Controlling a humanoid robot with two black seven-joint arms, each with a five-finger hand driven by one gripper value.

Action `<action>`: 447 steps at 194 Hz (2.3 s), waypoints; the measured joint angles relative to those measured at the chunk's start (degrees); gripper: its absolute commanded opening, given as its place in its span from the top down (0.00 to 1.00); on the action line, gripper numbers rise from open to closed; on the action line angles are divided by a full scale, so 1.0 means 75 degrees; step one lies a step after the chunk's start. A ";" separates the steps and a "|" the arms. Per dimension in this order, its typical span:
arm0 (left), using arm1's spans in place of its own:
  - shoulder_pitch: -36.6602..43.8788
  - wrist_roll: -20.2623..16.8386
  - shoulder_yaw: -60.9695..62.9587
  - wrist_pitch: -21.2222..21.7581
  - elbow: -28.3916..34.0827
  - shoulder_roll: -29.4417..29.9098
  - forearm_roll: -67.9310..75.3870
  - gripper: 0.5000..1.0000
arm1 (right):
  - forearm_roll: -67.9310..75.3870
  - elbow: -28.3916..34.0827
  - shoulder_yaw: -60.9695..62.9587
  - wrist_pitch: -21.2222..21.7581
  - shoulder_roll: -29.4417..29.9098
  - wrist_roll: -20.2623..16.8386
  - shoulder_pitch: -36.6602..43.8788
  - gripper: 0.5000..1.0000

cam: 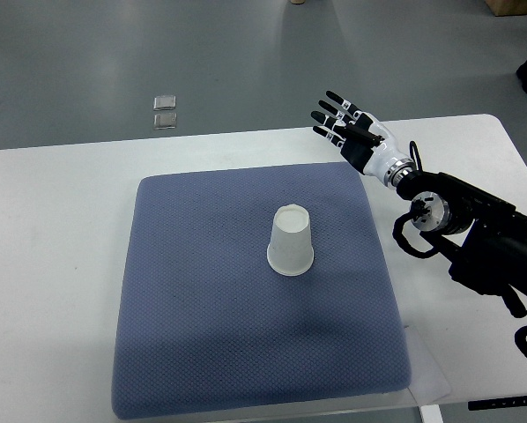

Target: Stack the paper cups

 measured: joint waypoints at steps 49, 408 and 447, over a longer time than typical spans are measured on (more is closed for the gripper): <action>0.0000 -0.0005 -0.0003 -0.0001 0.0039 0.0000 0.0000 0.00 | -0.0004 0.0000 -0.0008 0.0000 -0.0017 0.0000 0.0021 0.17; 0.0017 -0.0004 0.0043 0.0007 0.0040 0.0000 0.0000 0.00 | -0.3814 0.2957 -1.1161 0.1769 -0.2423 -0.0398 0.8453 0.17; 0.0017 -0.0004 0.0043 0.0007 0.0040 0.0000 0.0000 0.00 | -0.3836 0.3957 -1.2442 0.2659 -0.1889 -0.0945 0.9998 0.17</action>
